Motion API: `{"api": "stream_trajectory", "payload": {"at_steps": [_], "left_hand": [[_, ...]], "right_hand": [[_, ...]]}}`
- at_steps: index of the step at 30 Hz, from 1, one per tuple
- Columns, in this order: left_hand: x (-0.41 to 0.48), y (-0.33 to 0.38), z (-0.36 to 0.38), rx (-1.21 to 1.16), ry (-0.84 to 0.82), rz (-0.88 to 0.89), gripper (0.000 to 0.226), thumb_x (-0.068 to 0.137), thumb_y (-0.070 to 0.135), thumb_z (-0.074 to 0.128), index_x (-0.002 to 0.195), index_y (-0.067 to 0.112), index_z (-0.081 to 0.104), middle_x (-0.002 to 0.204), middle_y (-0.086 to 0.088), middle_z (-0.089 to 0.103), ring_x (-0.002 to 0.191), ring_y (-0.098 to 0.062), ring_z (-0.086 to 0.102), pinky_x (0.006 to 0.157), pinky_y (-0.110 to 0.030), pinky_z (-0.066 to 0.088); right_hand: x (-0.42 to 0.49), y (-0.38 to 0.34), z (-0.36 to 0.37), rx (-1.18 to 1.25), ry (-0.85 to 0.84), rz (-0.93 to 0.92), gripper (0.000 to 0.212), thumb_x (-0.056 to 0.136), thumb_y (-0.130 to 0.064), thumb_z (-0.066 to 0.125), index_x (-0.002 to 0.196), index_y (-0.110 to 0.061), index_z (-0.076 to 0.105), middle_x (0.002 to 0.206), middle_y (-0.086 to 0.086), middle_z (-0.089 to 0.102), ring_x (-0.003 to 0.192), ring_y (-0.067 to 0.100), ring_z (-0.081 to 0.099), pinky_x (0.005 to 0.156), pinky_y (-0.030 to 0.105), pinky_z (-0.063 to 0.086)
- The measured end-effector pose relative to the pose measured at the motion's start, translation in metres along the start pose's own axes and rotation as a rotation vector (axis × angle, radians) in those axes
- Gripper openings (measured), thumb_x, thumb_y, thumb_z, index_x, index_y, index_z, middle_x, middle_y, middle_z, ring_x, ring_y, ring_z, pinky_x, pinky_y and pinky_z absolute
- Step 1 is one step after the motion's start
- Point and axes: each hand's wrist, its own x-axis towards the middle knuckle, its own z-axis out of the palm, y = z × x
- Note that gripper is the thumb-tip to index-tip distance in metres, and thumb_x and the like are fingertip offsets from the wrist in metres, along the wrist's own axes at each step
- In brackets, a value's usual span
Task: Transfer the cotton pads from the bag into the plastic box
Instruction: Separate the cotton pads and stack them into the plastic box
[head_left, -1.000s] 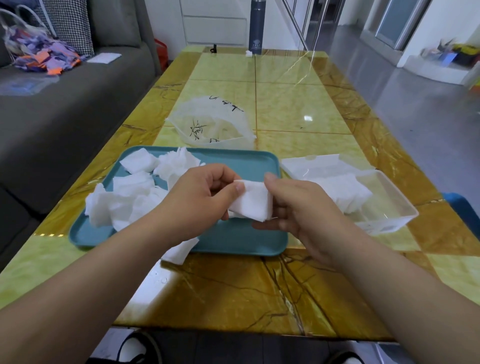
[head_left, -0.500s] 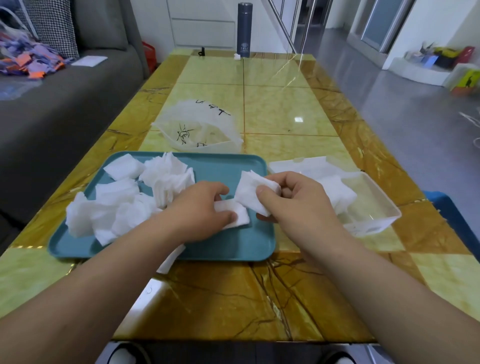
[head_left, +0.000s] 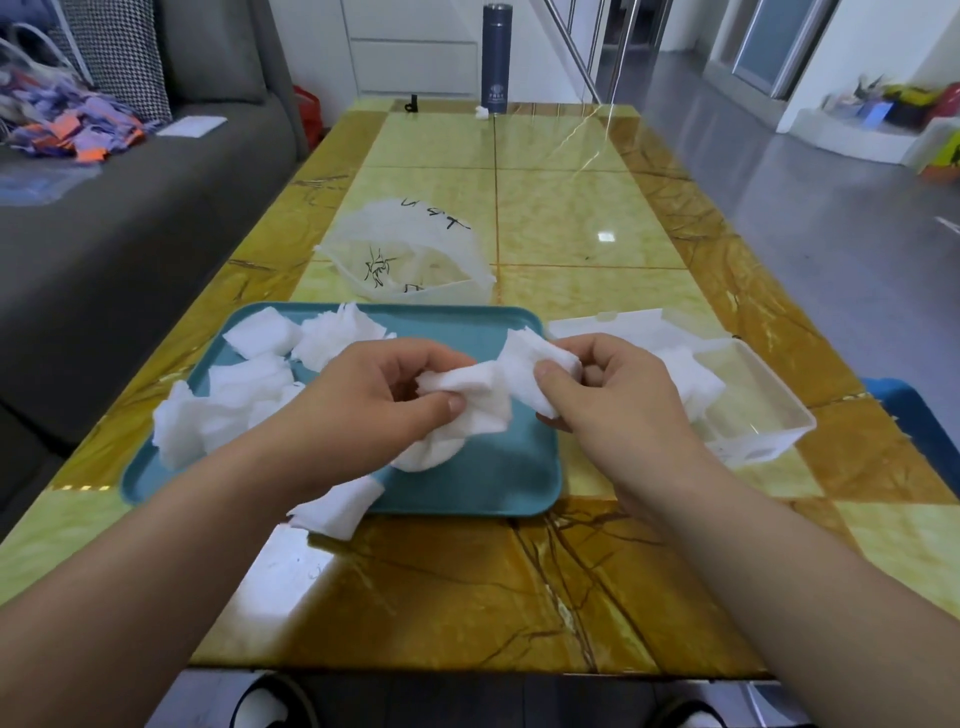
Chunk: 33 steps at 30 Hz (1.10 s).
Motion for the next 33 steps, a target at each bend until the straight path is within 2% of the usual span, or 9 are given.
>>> {"api": "stream_trajectory", "payload": {"at_steps": [5,8,12,16,18,20,22,26,33], "left_hand": [[-0.008,0.010,-0.002,-0.142,-0.112,0.033,0.033,0.083,0.007,0.082,0.111,0.023,0.073,0.100,-0.002,0.080,0.086,-0.018,0.074,0.073,-0.023,0.057],[-0.007,0.009,0.001,-0.121,-0.060,0.037,0.027,0.080,0.003,0.084,0.101,0.017,0.075,0.093,-0.004,0.081,0.086,-0.021,0.077,0.073,-0.024,0.059],[-0.005,0.008,0.002,-0.109,-0.008,0.023,0.026,0.078,0.004,0.086,0.100,0.015,0.076,0.091,-0.005,0.080,0.089,-0.030,0.076,0.077,-0.031,0.062],[-0.006,0.010,0.003,-0.033,0.045,0.002,0.026,0.077,0.009,0.088,0.098,0.016,0.074,0.084,0.002,0.079,0.074,-0.018,0.075,0.071,-0.027,0.060],[-0.004,0.008,0.003,-0.019,0.086,0.003,0.030,0.076,0.013,0.091,0.098,0.019,0.072,0.085,0.003,0.078,0.077,-0.022,0.075,0.075,-0.033,0.061],[0.000,0.006,0.004,-0.007,0.117,-0.006,0.040,0.074,0.023,0.093,0.106,0.027,0.070,0.085,0.006,0.075,0.076,-0.021,0.073,0.075,-0.037,0.061],[0.002,0.006,0.007,0.030,0.093,-0.024,0.050,0.076,0.032,0.090,0.119,0.034,0.066,0.075,0.008,0.068,0.067,-0.008,0.064,0.067,-0.029,0.053],[0.004,0.015,0.018,-0.032,-0.026,0.016,0.026,0.086,0.027,0.082,0.111,0.028,0.075,0.082,-0.014,0.072,0.064,-0.010,0.059,0.062,-0.030,0.048],[0.016,0.036,0.052,-0.077,-0.047,0.090,0.021,0.091,0.013,0.076,0.110,0.018,0.067,0.081,-0.009,0.076,0.065,-0.016,0.068,0.062,-0.034,0.053]], "right_hand": [[-0.003,-0.006,-0.002,-0.032,-0.173,-0.002,0.020,0.092,-0.004,0.072,0.100,-0.021,0.079,0.088,0.004,0.082,0.091,0.027,0.078,0.090,0.052,0.062],[-0.005,-0.010,-0.004,-0.100,-0.332,-0.031,0.030,0.094,0.003,0.066,0.107,-0.020,0.081,0.091,0.003,0.083,0.094,0.025,0.078,0.090,0.045,0.064],[-0.006,-0.012,-0.008,-0.130,-0.368,-0.061,0.029,0.101,-0.002,0.059,0.109,-0.020,0.080,0.094,0.003,0.083,0.096,0.022,0.078,0.094,0.046,0.062],[-0.005,-0.015,-0.014,-0.131,-0.445,-0.039,0.038,0.097,0.009,0.055,0.112,-0.017,0.079,0.101,0.008,0.082,0.101,0.024,0.077,0.095,0.042,0.062],[-0.006,-0.017,-0.016,-0.112,-0.479,-0.034,0.042,0.090,0.013,0.060,0.113,-0.017,0.078,0.105,0.009,0.080,0.104,0.024,0.076,0.094,0.041,0.061],[-0.009,-0.017,-0.016,-0.120,-0.464,-0.061,0.038,0.085,-0.001,0.077,0.116,-0.023,0.074,0.109,0.003,0.079,0.107,0.022,0.074,0.099,0.044,0.060],[-0.012,-0.015,-0.012,-0.159,-0.425,-0.080,0.042,0.081,-0.019,0.086,0.117,-0.030,0.068,0.112,-0.002,0.076,0.107,0.017,0.073,0.099,0.045,0.059],[-0.015,-0.020,-0.012,-0.211,-0.342,-0.084,0.032,0.094,-0.014,0.071,0.117,-0.035,0.061,0.112,-0.005,0.072,0.103,0.014,0.070,0.095,0.043,0.058],[-0.017,-0.027,-0.038,-0.174,-0.345,-0.022,0.042,0.097,-0.008,0.059,0.129,-0.033,0.048,0.113,-0.004,0.066,0.108,0.017,0.065,0.093,0.038,0.054]]}}
